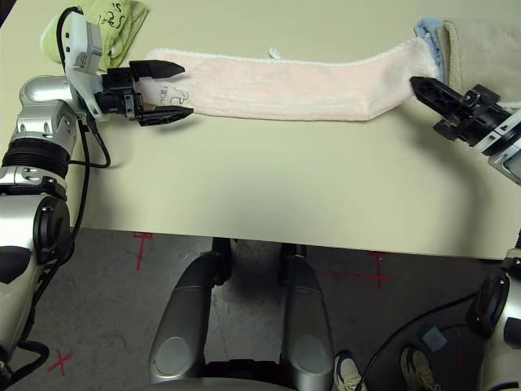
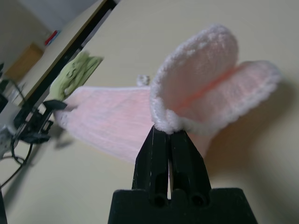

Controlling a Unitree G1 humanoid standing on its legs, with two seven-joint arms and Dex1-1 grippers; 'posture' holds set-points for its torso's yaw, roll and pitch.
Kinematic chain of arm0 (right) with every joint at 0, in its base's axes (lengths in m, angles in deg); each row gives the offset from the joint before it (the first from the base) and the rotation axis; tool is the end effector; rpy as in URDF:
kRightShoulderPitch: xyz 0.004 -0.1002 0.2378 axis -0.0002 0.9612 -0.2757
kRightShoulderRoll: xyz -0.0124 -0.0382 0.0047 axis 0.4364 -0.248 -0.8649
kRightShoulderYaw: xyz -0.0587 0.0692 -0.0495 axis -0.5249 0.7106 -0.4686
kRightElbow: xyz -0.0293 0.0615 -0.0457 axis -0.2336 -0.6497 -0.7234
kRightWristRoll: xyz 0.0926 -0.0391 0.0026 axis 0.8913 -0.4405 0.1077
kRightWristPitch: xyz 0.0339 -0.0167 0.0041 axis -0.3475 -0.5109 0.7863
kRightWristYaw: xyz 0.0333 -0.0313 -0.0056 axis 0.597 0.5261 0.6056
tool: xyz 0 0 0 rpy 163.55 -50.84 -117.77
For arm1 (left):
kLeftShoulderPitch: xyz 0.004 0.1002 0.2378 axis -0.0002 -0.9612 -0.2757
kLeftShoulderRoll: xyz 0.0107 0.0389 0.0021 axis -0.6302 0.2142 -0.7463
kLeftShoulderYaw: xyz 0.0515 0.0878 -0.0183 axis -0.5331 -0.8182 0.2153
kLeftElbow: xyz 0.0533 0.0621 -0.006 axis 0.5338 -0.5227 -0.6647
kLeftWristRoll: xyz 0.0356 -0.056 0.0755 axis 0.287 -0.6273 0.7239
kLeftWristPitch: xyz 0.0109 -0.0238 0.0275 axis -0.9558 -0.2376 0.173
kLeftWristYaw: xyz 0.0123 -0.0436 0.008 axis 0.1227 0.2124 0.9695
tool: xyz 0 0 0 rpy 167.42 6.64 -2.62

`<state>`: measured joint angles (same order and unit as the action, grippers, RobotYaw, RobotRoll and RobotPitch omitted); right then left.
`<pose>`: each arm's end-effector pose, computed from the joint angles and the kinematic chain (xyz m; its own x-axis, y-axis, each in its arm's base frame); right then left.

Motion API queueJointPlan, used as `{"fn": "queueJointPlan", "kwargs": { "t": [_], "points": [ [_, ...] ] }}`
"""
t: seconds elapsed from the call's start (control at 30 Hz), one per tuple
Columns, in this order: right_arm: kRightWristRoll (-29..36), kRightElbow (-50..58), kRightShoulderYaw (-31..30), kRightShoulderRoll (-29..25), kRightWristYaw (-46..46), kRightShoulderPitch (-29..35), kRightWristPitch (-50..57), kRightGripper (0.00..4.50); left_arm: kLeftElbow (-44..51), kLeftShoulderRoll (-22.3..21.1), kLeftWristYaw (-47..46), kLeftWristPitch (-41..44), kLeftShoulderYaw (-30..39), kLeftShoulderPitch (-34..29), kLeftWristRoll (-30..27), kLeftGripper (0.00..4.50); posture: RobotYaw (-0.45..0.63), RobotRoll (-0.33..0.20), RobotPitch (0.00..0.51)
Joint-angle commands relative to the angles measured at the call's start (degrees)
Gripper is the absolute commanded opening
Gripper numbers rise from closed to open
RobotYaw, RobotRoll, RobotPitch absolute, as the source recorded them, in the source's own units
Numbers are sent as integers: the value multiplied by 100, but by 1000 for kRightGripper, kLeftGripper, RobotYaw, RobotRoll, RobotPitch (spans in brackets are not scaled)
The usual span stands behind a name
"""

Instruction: Fold the towel and set it aside.

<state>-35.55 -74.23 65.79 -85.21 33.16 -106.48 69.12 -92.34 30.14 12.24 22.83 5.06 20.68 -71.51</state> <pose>0.2711 -0.3241 0.2475 0.7189 0.6737 0.1711 -0.6933 0.6774 0.2458 0.3584 0.2461 0.2715 0.3089 -0.9473 -0.0848 0.8378 0.2288 0.4958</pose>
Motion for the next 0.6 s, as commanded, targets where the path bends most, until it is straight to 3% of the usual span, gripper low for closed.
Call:
{"fn": "queueJointPlan", "kwargs": {
  "t": [0.03, 0.3, 0.6],
  "points": [
    [-348, 318, -539, -73, -281, -213, -239, 19, 25, 14, 109, 44, 9, 30, 36, 4500, -12, 0, 431],
    [-759, 1067, -1488, 347, 65, -471, 91, 19, 135, -11, 182, 109, 7, -66, 20, 4500, 5, 0, 428],
    [-857, 1376, -1689, 1109, 984, -778, 722, 19, 287, -49, 254, 273, -23, -163, 31, 4500, 16, 0, 422]
  ]
}}
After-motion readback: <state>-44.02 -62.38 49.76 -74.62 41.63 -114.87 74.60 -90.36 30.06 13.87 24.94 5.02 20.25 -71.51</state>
